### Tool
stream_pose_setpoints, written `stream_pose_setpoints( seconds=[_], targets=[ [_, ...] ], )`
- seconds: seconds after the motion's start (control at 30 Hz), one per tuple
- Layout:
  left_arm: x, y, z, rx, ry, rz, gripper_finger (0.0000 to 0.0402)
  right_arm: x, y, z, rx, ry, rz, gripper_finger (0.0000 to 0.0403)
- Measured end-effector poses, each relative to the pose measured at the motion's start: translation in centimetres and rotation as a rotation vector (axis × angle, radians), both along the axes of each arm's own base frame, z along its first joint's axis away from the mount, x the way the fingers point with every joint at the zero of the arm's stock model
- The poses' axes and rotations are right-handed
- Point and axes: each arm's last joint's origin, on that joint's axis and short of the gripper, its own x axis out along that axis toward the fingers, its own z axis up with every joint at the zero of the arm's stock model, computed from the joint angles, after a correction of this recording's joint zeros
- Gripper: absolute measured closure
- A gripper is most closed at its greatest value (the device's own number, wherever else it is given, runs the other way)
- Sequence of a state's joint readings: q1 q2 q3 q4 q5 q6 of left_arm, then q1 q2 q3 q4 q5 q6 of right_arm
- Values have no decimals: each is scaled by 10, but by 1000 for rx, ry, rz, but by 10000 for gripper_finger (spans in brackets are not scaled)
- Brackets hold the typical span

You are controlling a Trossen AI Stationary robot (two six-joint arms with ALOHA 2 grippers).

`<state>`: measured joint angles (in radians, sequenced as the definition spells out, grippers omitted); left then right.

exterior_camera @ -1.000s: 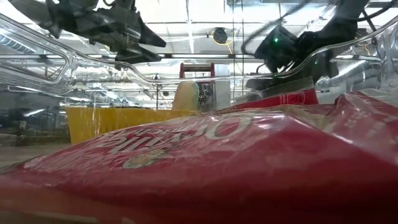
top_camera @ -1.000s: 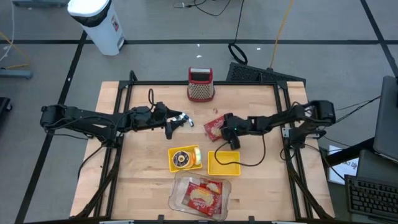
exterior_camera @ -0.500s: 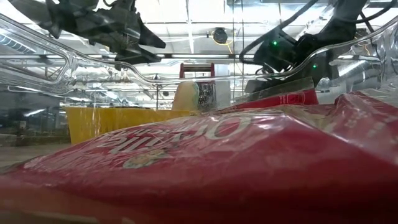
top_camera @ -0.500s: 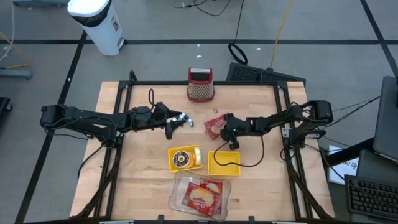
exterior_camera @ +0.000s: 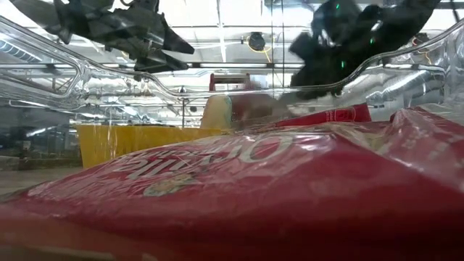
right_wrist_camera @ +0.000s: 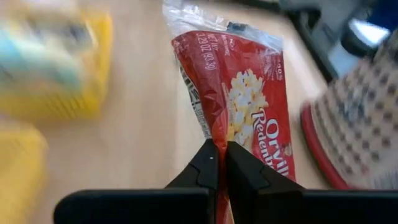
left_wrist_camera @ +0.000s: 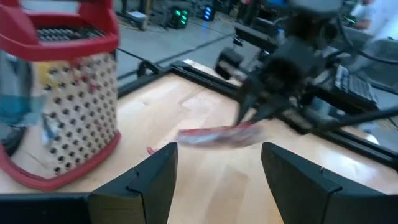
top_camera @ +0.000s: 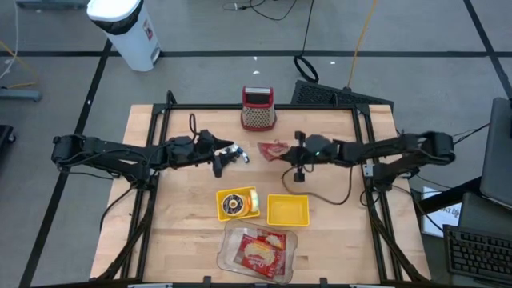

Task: Pick & Place Food Item
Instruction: Put the red popcorn bag into the transparent bin

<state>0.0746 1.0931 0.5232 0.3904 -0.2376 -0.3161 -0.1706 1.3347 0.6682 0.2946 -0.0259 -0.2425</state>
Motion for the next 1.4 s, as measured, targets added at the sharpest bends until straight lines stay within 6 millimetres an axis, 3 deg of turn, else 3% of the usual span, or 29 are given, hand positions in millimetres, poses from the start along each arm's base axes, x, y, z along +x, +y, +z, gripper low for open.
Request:
stream_pose_setpoints(
  seconds=[0.17, 0.33, 0.5, 0.7, 0.87, 1.07, 1.4],
  targets=[
    [0, 1, 2, 7, -24, 28, 167, -6, -4, 16, 121, -139, 76, 400],
    [0, 1, 5, -6, -53, 29, 167, -8, -6, 13, 72, -178, 8, 400],
    [4, 1, 8, -114, -151, 54, 167, -4, 0, 11, -201, -149, -143, 400],
    [22, 4, 1, -235, -250, 76, 167, 1, 19, 15, -710, -32, -231, 401],
    [47, 12, -12, -316, -239, 115, 167, 7, 39, 9, -1059, 107, -106, 400],
    [68, 27, -10, -354, -235, 102, 167, 12, 57, -11, -1234, 289, -47, 399],
    [80, 65, 19, -458, -106, -94, 167, 15, 89, -37, -1195, 230, 254, 399]
  ],
)
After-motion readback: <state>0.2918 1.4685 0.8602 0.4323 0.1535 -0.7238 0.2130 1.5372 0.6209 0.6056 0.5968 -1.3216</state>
